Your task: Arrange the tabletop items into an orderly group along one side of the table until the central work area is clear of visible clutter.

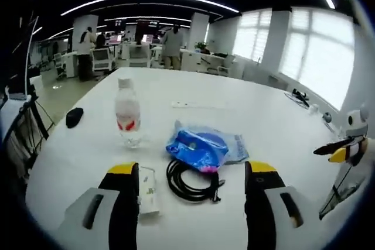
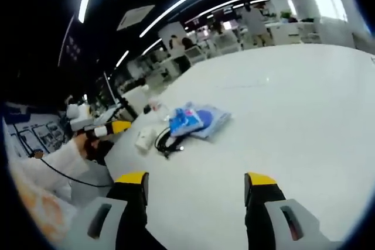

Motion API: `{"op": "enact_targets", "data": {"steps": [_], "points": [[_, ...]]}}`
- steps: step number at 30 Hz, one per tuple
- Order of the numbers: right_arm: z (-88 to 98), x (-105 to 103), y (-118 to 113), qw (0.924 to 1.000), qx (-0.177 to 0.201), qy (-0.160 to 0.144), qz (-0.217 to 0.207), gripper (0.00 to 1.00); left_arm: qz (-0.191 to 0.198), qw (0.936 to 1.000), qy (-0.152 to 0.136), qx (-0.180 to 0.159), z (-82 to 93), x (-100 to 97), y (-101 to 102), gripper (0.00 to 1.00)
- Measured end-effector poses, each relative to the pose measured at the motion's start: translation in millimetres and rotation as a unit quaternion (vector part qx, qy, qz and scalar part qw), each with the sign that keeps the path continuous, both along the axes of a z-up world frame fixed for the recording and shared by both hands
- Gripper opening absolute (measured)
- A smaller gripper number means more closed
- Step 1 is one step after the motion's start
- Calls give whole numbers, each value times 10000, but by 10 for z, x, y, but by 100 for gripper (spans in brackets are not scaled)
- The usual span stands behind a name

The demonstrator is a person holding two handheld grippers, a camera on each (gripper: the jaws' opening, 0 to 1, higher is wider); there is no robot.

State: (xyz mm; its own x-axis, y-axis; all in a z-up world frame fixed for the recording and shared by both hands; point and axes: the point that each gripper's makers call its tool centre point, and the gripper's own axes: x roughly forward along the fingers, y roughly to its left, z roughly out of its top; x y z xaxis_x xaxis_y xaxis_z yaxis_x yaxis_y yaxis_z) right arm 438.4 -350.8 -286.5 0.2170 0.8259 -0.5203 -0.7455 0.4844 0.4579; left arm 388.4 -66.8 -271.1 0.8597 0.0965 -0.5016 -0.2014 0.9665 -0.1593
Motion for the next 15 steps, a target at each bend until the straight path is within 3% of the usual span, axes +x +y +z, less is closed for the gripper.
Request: {"op": "enact_targets", "data": {"steps": [3,7,15], "points": [[-25,-64,10,9999,-5,83,59,66,-97,9997,192,116,-62,136,94,72],[-135,-110,4,9995,-147,199,188,66,-138,9995,229,181,-110,374,201,71],[-129,133,269,9993,6,363,123,60,-316,9970,672,198,-418,712,382,69]]}}
